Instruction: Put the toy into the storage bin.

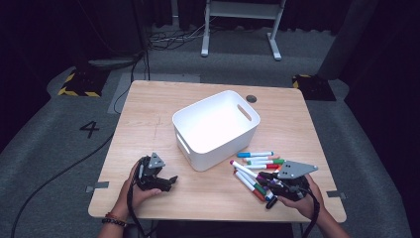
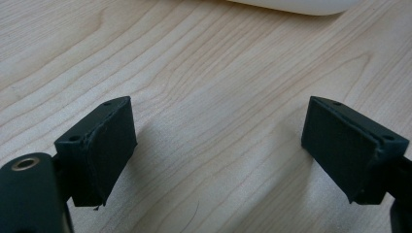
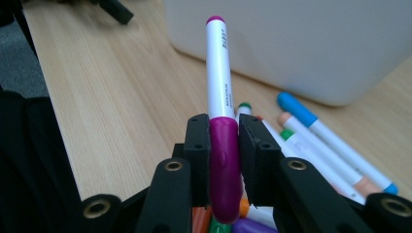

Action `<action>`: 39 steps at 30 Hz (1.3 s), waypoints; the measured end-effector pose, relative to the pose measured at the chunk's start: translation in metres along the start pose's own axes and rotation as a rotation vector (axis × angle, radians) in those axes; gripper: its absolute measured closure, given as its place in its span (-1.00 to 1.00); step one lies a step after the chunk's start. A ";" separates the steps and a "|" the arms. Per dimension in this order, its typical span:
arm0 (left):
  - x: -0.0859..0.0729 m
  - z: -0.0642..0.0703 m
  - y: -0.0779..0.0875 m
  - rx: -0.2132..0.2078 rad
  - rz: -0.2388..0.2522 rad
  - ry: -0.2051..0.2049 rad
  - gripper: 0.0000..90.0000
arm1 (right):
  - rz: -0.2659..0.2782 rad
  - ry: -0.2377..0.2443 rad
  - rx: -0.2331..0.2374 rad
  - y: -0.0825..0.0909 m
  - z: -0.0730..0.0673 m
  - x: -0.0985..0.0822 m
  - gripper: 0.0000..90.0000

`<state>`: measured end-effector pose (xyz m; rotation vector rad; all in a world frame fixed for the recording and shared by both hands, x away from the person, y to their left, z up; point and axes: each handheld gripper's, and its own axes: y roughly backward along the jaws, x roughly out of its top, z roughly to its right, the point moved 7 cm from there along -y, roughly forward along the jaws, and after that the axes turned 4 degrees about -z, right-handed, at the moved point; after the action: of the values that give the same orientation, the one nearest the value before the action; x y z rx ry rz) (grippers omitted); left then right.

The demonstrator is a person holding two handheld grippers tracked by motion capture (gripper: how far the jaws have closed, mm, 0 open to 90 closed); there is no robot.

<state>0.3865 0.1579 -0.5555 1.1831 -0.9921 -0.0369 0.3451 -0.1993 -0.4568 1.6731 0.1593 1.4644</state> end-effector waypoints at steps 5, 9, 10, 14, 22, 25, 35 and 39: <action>0.000 0.000 0.000 0.002 0.001 0.001 -0.72 | 0.044 0.015 -0.026 0.015 0.007 0.021 0.67; 0.000 0.000 0.000 0.002 0.000 0.002 -0.72 | 0.064 0.056 -0.052 0.022 0.012 0.039 0.67; 0.000 0.000 0.000 0.002 0.000 0.002 -0.72 | 0.065 0.048 -0.056 0.024 0.012 0.042 0.67; 0.000 0.000 0.000 0.002 0.001 0.001 -0.72 | 0.088 0.063 -0.063 0.025 0.018 0.058 0.67; 0.000 0.000 0.000 0.002 0.001 0.001 -0.72 | 0.117 0.090 -0.058 0.018 0.025 0.087 0.67; 0.000 0.000 0.000 0.002 0.001 0.001 -0.72 | 0.125 0.095 -0.064 0.014 0.028 0.098 0.67; 0.000 0.000 0.000 0.002 -0.001 -0.001 -0.72 | 0.113 0.107 -0.047 -0.014 0.038 0.133 0.67; 0.000 0.000 0.000 0.002 -0.001 -0.002 -0.72 | 0.091 0.101 -0.027 -0.030 0.040 0.143 0.67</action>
<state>0.3866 0.1580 -0.5555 1.1857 -0.9940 -0.0377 0.4344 -0.1148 -0.3679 1.6038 0.1198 1.6127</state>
